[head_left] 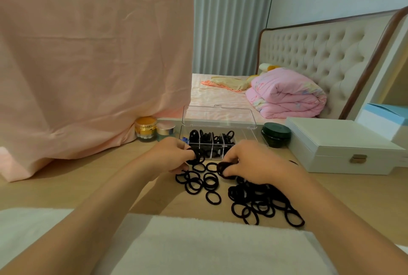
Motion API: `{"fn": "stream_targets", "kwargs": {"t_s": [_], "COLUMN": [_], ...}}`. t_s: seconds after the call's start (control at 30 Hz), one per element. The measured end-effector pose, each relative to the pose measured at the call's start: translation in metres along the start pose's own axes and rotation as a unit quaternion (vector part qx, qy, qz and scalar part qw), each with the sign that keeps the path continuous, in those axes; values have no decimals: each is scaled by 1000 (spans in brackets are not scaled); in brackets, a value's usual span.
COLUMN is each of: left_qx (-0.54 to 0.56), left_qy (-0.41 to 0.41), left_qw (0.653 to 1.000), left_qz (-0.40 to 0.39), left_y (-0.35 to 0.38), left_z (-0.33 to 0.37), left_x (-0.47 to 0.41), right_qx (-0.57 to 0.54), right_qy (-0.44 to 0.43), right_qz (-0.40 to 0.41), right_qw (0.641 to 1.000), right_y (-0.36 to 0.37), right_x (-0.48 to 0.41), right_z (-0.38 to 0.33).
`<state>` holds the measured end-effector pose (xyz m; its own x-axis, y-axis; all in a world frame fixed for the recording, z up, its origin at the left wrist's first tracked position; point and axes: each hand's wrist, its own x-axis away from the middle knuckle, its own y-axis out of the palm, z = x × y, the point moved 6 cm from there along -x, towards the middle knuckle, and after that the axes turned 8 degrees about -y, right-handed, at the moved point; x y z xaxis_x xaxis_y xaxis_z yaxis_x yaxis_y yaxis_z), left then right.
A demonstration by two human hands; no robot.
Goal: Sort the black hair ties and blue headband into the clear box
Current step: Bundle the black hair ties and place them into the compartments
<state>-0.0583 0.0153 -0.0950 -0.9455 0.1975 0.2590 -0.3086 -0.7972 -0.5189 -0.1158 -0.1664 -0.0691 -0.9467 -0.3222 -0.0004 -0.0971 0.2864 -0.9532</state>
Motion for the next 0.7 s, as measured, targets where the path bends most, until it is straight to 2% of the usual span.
{"fn": "stream_targets", "kwargs": {"t_s": [0.07, 0.13, 0.2, 0.27, 0.4, 0.53, 0.6, 0.7], "left_qx": [12, 15, 34, 76, 154, 221, 220, 174], "left_qy": [10, 23, 35, 43, 35, 20, 31, 49], "left_qw": [1000, 999, 999, 993, 969, 942, 942, 964], "left_qz": [18, 19, -15, -81, -187, -251, -251, -193], "left_y": [1, 3, 9, 18, 29, 32, 33, 31], "left_z": [1, 3, 7, 11, 14, 13, 14, 14], "left_x": [0, 1, 3, 8, 14, 17, 18, 16], "right_qx": [-133, -259, -358, -412, -442, -425, -395, -384], "right_qy": [-9, -14, -10, 4, 56, 71, 80, 87], "right_qz": [33, 67, 86, 94, 141, 163, 168, 153], "right_qw": [991, 963, 930, 906, 884, 887, 900, 906], "right_y": [-14, -23, -21, -12, 0, 1, 0, -3], "right_x": [5, 8, 7, 4, -1, -1, 0, 0], "right_z": [-4, -7, -8, -8, 2, 6, 7, 9]}}
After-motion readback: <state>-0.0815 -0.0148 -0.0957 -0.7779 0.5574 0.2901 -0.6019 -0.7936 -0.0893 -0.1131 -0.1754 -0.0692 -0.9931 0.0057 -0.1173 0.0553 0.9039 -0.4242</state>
